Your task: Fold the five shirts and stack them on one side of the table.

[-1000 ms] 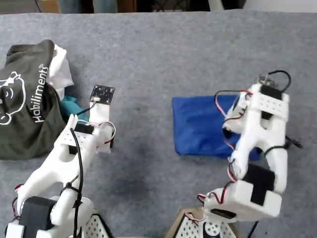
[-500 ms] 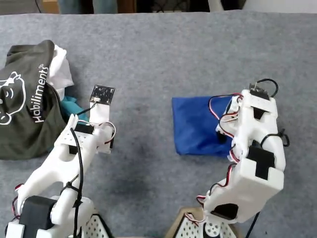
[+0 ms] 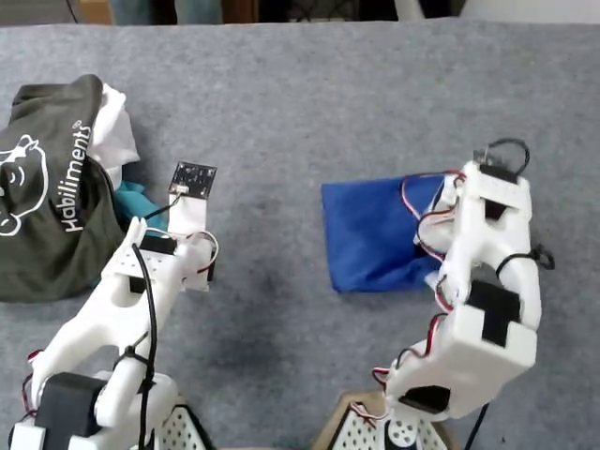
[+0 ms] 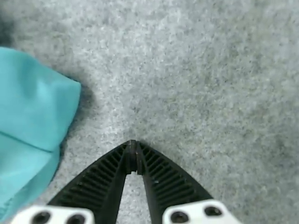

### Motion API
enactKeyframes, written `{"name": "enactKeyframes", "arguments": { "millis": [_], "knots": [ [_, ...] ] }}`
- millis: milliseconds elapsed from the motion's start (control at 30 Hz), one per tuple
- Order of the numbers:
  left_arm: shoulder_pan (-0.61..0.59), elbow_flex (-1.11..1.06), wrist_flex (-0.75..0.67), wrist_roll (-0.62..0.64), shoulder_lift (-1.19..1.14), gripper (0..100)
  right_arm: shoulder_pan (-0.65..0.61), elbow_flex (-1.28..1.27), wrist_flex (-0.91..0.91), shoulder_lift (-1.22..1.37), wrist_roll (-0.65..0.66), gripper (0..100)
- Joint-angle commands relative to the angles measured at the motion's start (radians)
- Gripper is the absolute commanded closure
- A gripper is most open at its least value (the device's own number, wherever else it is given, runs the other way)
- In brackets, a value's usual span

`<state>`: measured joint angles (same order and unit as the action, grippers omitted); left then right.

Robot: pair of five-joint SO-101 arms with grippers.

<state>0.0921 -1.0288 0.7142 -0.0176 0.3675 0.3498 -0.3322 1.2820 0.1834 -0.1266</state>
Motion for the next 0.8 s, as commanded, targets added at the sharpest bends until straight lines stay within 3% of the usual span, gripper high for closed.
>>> {"name": "enactKeyframes", "arguments": {
  "millis": [0,333,567,767],
  "knots": [
    [-0.008,0.007,-0.014,0.006,0.034,97,-0.015,0.114,0.017,-0.104,0.086,98.4],
    [-0.008,0.007,-0.014,0.008,0.034,97,0.005,0.377,-0.014,-0.107,0.245,98.4],
    [-0.01,0.004,-0.014,0.008,0.034,97,0.166,0.513,-0.077,0.042,0.373,98.4],
    [-0.01,0.005,-0.014,0.009,0.034,97,0.275,0.674,-0.068,0.2,0.382,98.4]
  ]
}}
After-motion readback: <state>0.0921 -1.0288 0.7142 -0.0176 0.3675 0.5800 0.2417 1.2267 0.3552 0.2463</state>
